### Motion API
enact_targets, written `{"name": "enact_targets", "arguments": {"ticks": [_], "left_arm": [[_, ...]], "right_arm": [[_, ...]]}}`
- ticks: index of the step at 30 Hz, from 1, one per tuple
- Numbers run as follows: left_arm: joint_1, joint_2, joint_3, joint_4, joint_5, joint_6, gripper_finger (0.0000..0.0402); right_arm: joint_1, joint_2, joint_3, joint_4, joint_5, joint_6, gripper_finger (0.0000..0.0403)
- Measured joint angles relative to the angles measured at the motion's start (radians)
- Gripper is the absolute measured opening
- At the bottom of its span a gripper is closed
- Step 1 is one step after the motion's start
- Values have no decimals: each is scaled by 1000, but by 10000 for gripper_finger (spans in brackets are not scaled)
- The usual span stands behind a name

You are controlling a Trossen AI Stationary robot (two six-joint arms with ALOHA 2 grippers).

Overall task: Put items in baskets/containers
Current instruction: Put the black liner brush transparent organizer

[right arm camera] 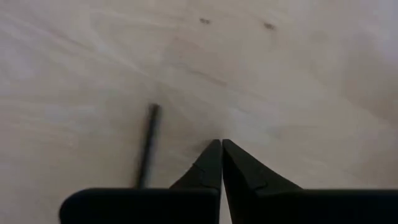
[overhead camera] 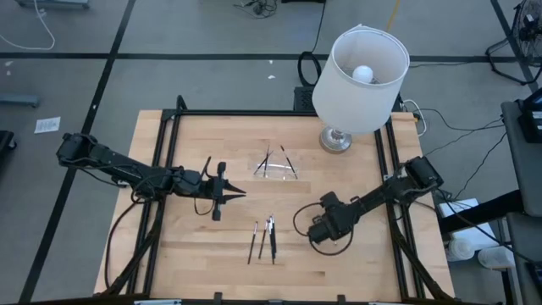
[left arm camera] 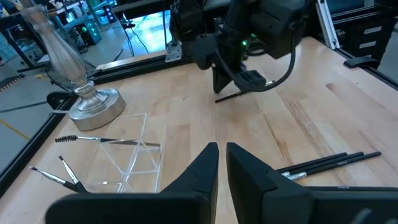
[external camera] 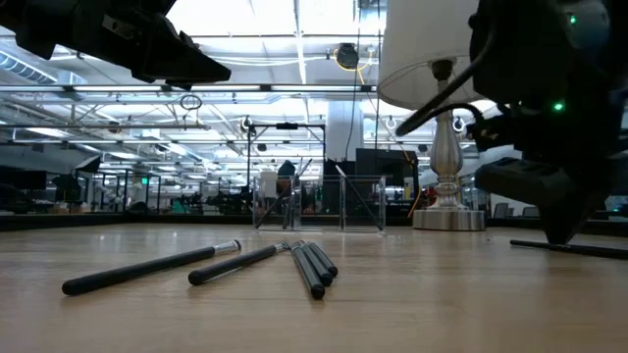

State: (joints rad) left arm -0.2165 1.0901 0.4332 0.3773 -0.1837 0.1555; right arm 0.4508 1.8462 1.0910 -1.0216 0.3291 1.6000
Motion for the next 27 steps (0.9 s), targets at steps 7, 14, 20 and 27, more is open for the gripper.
{"name": "enact_targets", "arguments": {"ticks": [7,14,20,27], "left_arm": [[0,0,0,-4,0,7,42],[0,0,0,3,0,7,42],[0,0,0,13,0,6,42],[0,0,0,10,0,7,42]], "right_arm": [[-15,-7,-41,108,19,-83,0],[5,-3,-41,148,78,-138,0],[9,-3,-41,187,104,-201,0],[9,-2,-41,242,107,-262,0]]}}
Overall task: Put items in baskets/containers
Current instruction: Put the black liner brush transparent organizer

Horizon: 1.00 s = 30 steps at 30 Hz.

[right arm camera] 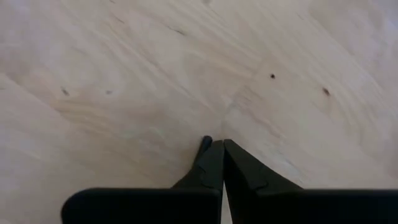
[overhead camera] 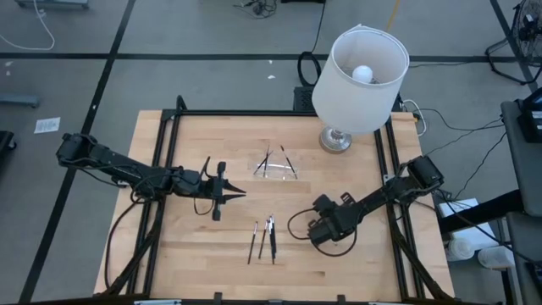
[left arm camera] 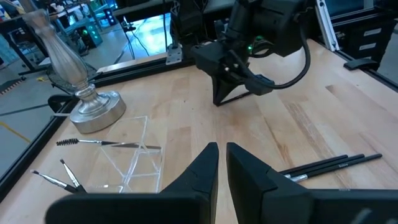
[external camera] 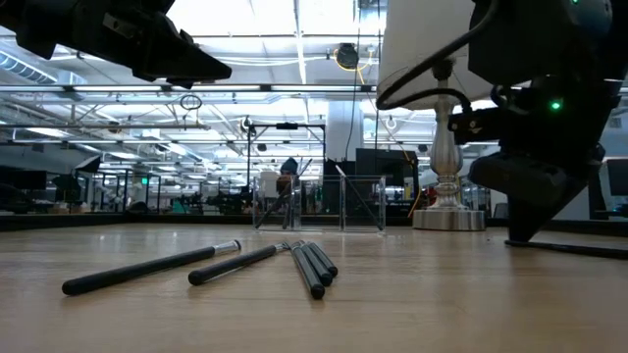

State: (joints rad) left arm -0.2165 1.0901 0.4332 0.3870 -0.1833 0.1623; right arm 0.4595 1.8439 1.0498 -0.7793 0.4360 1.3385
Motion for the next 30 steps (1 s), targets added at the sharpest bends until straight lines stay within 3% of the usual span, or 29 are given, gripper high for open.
{"name": "enact_targets", "arguments": {"ticks": [15,30], "left_arm": [[0,0,0,-2,0,0,42],[0,0,0,-11,1,-7,42]], "right_arm": [[40,3,25,208,-2,-68,0],[169,32,28,368,-8,-11,0]]}}
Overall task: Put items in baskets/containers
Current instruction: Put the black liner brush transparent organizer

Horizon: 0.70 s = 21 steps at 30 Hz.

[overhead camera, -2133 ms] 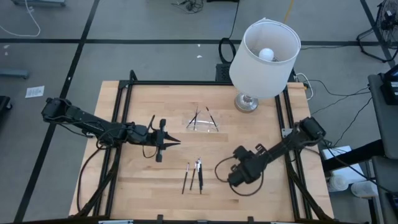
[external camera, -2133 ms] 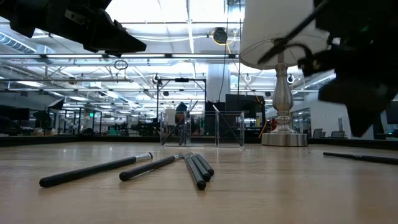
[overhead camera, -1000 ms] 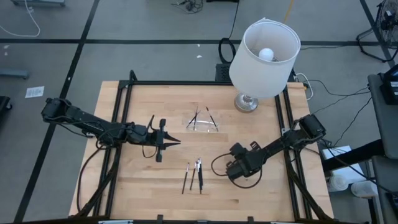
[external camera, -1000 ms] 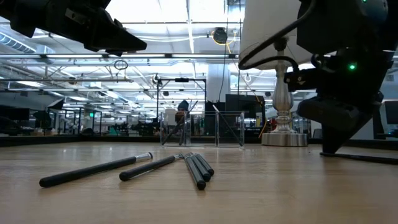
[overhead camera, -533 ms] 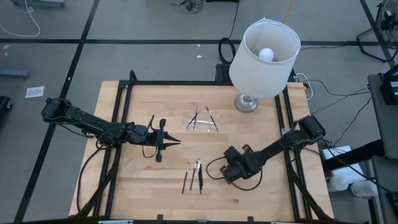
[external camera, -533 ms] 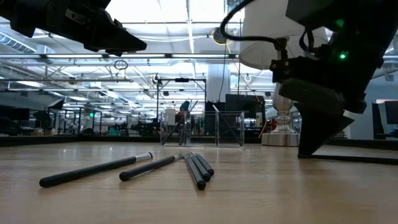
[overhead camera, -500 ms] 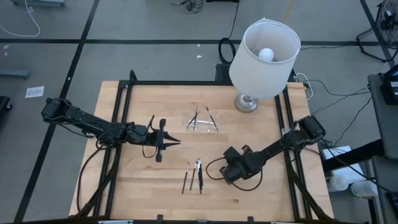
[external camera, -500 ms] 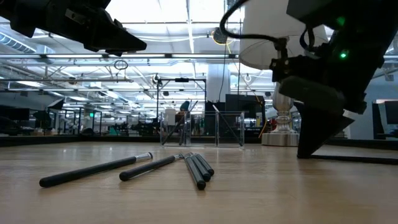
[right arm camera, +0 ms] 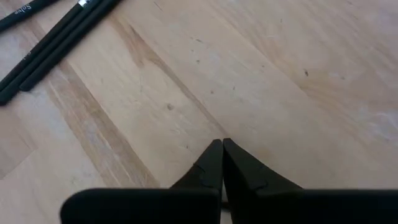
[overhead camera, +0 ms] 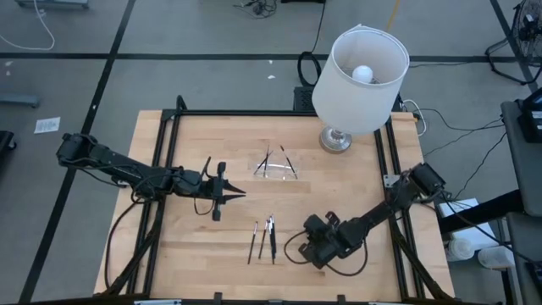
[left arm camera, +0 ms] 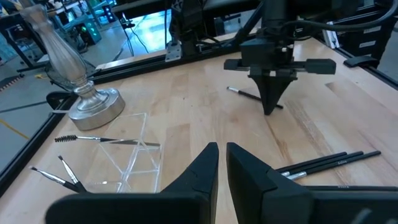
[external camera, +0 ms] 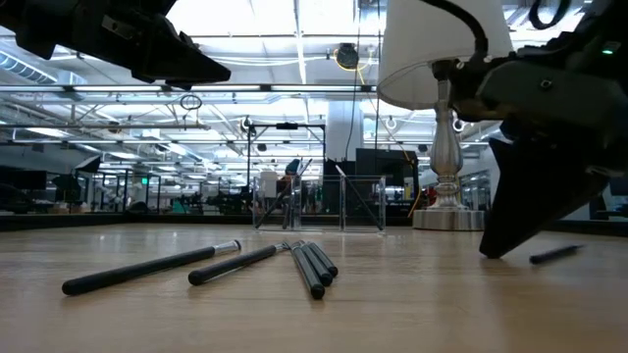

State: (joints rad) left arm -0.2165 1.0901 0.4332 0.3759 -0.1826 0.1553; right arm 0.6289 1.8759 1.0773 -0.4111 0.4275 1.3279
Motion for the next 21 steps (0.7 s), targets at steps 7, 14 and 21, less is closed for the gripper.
{"name": "enact_targets", "arguments": {"ticks": [7,14,21], "left_arm": [[0,0,0,0,0,0,42],[0,0,0,0,0,0,42],[0,0,0,-1,0,-1,42]], "right_arm": [[31,9,1,-8,-18,49,0],[58,6,0,-15,-62,64,0],[83,6,-1,-19,-111,108,0]]}}
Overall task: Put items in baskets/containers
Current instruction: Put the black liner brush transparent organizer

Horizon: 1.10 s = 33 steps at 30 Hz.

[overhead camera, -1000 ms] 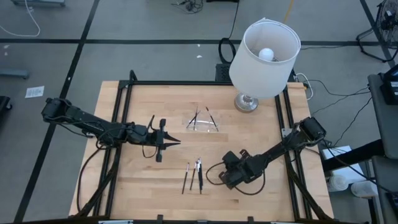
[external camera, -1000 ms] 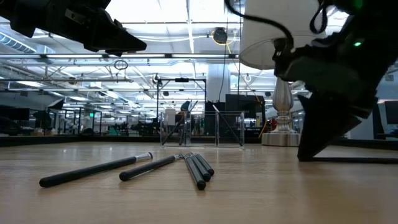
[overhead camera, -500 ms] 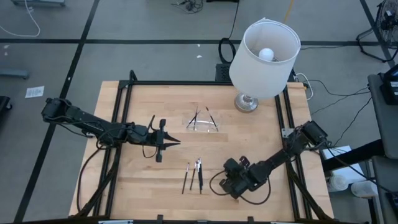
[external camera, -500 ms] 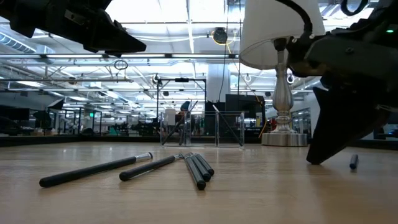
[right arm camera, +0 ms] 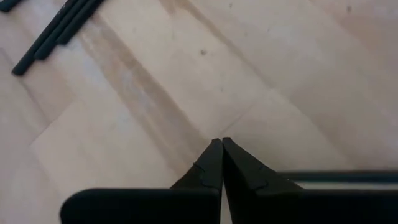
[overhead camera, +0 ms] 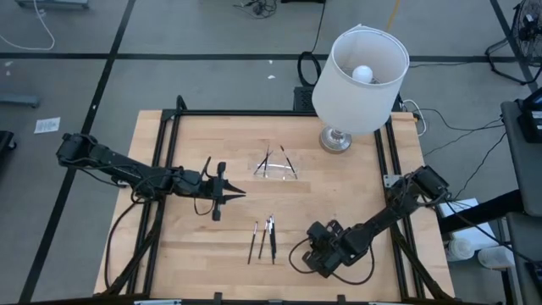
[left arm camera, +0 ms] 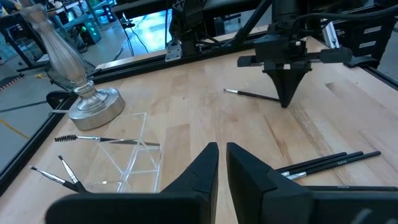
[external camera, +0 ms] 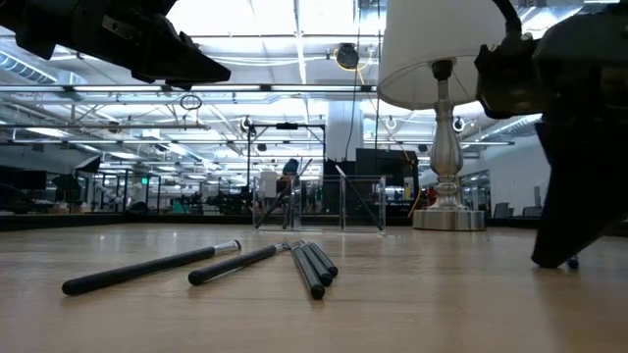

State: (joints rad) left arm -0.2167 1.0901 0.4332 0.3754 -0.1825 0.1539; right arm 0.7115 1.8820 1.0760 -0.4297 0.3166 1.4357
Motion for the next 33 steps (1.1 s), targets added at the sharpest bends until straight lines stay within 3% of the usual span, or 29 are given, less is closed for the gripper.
{"name": "enact_targets", "arguments": {"ticks": [11,23,27,33], "left_arm": [[0,0,0,0,0,-2,42],[0,0,0,-5,0,-2,42],[0,0,0,-4,0,-2,42],[0,0,0,-4,0,-2,42]], "right_arm": [[51,-26,-2,-42,-73,125,0],[131,-56,-2,-216,-123,340,0],[138,-56,-1,-373,-139,408,0],[124,-57,-4,-498,-14,432,0]]}}
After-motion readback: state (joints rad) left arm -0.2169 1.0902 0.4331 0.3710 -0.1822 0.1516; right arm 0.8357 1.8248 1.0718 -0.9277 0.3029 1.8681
